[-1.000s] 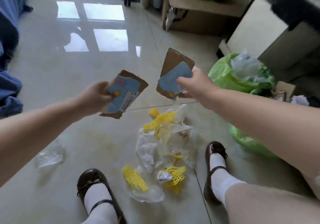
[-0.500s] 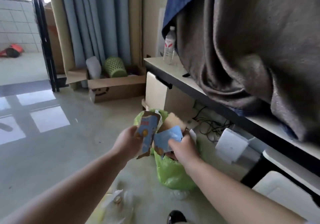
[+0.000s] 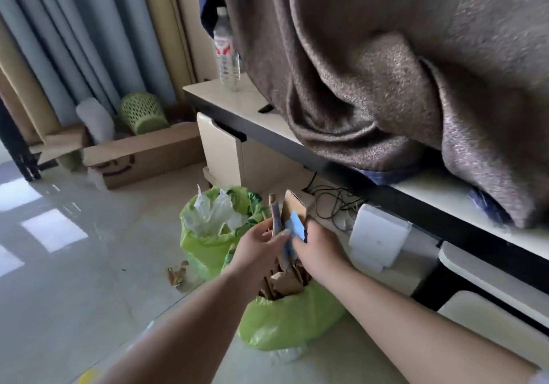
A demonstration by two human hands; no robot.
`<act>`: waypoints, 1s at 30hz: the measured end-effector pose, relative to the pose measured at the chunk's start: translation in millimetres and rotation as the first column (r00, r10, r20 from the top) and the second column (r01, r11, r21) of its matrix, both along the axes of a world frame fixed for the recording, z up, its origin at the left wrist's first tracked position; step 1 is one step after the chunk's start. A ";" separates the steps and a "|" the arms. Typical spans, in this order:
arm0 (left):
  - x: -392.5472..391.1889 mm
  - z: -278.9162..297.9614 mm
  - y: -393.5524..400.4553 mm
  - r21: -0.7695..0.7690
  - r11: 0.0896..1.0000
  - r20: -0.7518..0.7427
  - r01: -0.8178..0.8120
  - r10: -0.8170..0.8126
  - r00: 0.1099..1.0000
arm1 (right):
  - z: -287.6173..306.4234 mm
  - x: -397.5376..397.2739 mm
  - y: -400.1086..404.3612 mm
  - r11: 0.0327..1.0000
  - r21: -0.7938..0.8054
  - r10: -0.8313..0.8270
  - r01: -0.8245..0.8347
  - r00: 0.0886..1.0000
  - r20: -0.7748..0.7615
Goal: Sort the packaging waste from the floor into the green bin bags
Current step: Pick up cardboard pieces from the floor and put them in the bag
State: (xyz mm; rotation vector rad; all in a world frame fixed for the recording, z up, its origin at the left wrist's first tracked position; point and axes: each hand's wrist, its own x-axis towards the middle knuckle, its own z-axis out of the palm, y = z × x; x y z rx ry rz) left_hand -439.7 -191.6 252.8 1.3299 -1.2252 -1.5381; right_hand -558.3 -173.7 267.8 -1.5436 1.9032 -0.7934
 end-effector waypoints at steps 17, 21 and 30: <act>2.2 -82.6 -39.6 0.110 0.993 -0.182 -0.033 0.053 0.982 | -75.0 -27.6 -40.9 0.949 -0.061 0.303 -0.310 0.947 -0.105; -6.9 -93.8 -48.5 -0.033 0.991 0.194 -0.127 0.131 0.972 | -96.2 -22.6 -48.0 0.957 -0.052 0.277 -0.286 0.952 -0.129; 30.4 -83.9 -16.2 -0.166 0.966 0.178 -0.197 0.226 0.958 | -102.8 -14.1 13.3 0.894 -0.385 0.239 -0.230 0.971 -0.026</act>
